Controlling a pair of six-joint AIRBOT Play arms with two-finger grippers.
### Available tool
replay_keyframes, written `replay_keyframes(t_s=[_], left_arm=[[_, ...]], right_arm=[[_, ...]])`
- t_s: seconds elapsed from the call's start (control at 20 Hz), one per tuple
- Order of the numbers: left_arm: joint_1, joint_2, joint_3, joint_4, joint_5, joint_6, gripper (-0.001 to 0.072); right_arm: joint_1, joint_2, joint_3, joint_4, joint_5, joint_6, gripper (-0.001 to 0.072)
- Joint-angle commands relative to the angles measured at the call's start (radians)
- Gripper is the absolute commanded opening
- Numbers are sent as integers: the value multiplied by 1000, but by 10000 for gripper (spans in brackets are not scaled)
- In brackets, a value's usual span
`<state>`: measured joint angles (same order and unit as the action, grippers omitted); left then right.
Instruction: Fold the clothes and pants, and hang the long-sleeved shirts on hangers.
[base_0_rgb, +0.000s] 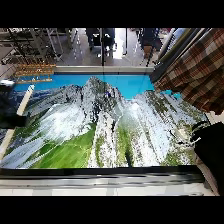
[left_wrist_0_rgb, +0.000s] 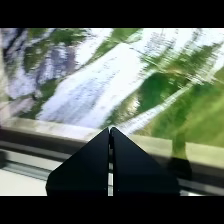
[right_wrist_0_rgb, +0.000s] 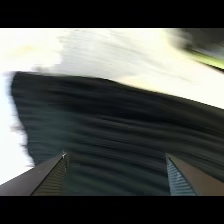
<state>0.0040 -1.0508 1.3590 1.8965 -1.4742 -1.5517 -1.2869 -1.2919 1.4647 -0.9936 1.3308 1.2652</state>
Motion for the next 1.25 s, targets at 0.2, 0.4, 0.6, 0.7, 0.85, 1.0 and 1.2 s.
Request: replay_keyframes(t_s=[0.2,0.4,0.6,0.7,0.85,1.0,1.2], left_arm=[[137,-2,0,171,122,-106,22],[137,-2,0,171,119,-106,22],[137,-2,0,171,120,-106,22],[137,-2,0,171,120,-106,22],[137,-2,0,171,120,-106,22],[137,-2,0,171,120,-106,22],[137,-2,0,171,120,-106,22]], right_arm=[[658,-6,-76,-46,180,-4,695],[944,-3,-92,-196,49,-118,694],[1039,-3,-74,-200,-235,-234,47],[1040,-3,-62,-196,-384,-233,47],[1040,-3,-61,-195,-580,-233,47],[1039,-3,-61,-195,-683,-233,47],[1039,-3,-61,-195,-715,-233,47]])
